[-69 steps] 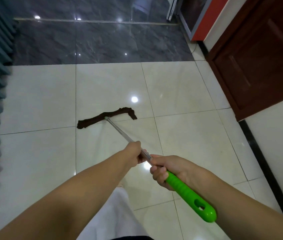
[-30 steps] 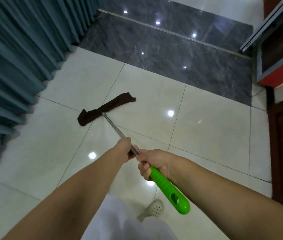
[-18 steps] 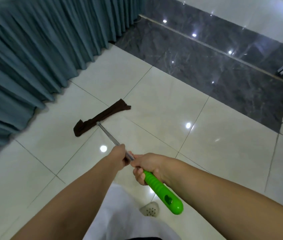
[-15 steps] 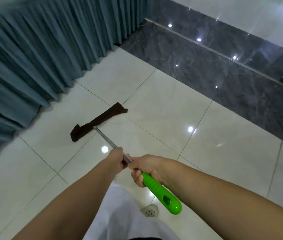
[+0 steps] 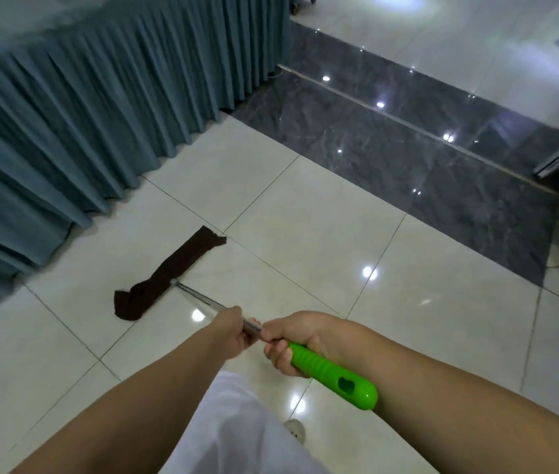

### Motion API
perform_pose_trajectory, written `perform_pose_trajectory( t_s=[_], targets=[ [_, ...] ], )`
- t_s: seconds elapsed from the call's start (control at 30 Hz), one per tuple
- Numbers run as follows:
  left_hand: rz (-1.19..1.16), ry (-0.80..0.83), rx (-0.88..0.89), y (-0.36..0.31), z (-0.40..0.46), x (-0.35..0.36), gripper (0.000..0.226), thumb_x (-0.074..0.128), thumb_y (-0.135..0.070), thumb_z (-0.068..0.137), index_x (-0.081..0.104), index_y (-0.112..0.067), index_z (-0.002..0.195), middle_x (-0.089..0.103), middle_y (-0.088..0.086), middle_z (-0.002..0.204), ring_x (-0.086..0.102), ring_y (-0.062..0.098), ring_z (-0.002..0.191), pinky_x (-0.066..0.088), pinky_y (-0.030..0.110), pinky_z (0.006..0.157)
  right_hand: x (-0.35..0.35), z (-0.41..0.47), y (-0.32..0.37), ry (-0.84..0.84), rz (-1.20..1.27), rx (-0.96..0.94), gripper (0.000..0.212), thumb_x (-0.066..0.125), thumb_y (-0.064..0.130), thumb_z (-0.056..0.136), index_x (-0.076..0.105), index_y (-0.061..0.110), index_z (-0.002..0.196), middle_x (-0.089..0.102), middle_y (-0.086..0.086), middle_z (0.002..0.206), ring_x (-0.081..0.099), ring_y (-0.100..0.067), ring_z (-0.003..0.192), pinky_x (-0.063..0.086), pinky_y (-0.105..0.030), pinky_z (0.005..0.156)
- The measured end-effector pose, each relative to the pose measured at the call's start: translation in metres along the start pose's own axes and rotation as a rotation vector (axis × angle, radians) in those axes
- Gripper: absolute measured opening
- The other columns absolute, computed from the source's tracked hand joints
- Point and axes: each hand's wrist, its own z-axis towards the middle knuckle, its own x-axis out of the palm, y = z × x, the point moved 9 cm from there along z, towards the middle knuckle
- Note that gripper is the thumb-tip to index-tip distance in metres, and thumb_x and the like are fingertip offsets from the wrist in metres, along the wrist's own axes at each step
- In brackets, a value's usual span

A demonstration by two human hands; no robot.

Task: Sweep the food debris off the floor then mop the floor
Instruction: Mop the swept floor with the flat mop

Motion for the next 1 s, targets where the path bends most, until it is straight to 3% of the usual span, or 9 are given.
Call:
perform_pose_trajectory(
  t_s=[0.1,0.27,0.43,0.63,0.77,0.83,0.9,1.0],
  targets=[
    [0.04,0.028,-0.01,0.009,-0.007,0.026,0.026,0.03,-0.011,0.1,0.039,-0.004,0.077,0.046,0.012,0.07,0.047,0.02,0.059,0.042,0.031,0.051,-0.023,-0.017,-0.009,-0.019,0.061,-0.001,0.03,0.039,0.012,0.1,0.046,0.018,0.071,0.04,0.002,0.039,0.035,-0.004,0.023,0.029,-0.009,0.027],
    [0.088,0.134,-0.043,0.032,-0.021,0.078,0.026,0.03,-0.011,0.1,0.04,-0.004,0.077,0.047,0.012,0.071,0.048,0.019,0.06,0.045,0.031,0.054,-0.064,-0.045,-0.032,-0.109,0.166,-0.031,0.022,0.044,0.012,0.098,0.047,0.015,0.076,0.041,0.001,0.052,0.037,-0.005,0.024,0.031,-0.009,0.028],
    [0.203,0.233,-0.066,0.054,-0.034,0.129,0.029,0.031,-0.016,0.101,0.04,-0.003,0.077,0.048,0.011,0.073,0.049,0.018,0.061,0.05,0.022,0.038,-0.092,-0.071,-0.054,-0.168,0.299,-0.099,0.027,0.046,0.012,0.097,0.047,0.017,0.07,0.036,0.002,0.056,0.035,-0.005,0.025,0.028,-0.008,0.029],
    [0.323,0.339,-0.08,0.08,-0.044,0.161,0.026,0.03,-0.014,0.1,0.041,-0.003,0.079,0.046,0.011,0.074,0.047,0.018,0.061,0.048,0.03,0.059,-0.108,-0.084,-0.082,-0.247,0.469,-0.194,0.021,0.043,0.009,0.097,0.049,0.018,0.078,0.037,0.0,0.054,0.034,-0.006,0.026,0.028,-0.008,0.028],
    [0.31,0.366,-0.09,0.092,-0.041,0.15,0.019,0.033,-0.018,0.101,0.041,-0.001,0.1,0.045,0.01,0.075,0.047,0.018,0.062,0.047,0.031,0.052,-0.091,-0.075,-0.095,-0.238,0.51,-0.221,0.018,0.042,0.011,0.099,0.047,0.018,0.083,0.039,0.0,0.043,0.034,-0.006,0.026,0.03,-0.009,0.029],
    [0.296,0.375,-0.086,0.09,-0.042,0.135,0.02,0.034,-0.02,0.102,0.039,-0.002,0.107,0.044,0.009,0.073,0.045,0.018,0.059,0.047,0.026,0.04,-0.074,-0.066,-0.096,-0.219,0.522,-0.247,0.017,0.04,0.008,0.099,0.048,0.022,0.094,0.04,-0.001,0.041,0.035,-0.006,0.026,0.031,-0.009,0.029],
    [0.275,0.361,-0.082,0.087,-0.045,0.115,0.02,0.035,-0.022,0.102,0.038,-0.002,0.108,0.043,0.009,0.071,0.043,0.018,0.056,0.044,0.018,0.032,-0.057,-0.056,-0.097,-0.221,0.551,-0.274,0.022,0.039,0.005,0.097,0.047,0.024,0.102,0.04,-0.002,0.043,0.036,-0.007,0.026,0.032,-0.009,0.03],
    [0.26,0.359,-0.078,0.085,-0.047,0.082,0.021,0.036,-0.023,0.102,0.037,-0.004,0.111,0.042,0.009,0.072,0.042,0.016,0.057,0.044,0.016,0.032,-0.022,-0.045,-0.105,-0.21,0.613,-0.297,0.021,0.038,0.003,0.097,0.047,0.021,0.104,0.038,-0.004,0.056,0.035,-0.007,0.025,0.032,-0.008,0.03]
  ],
)
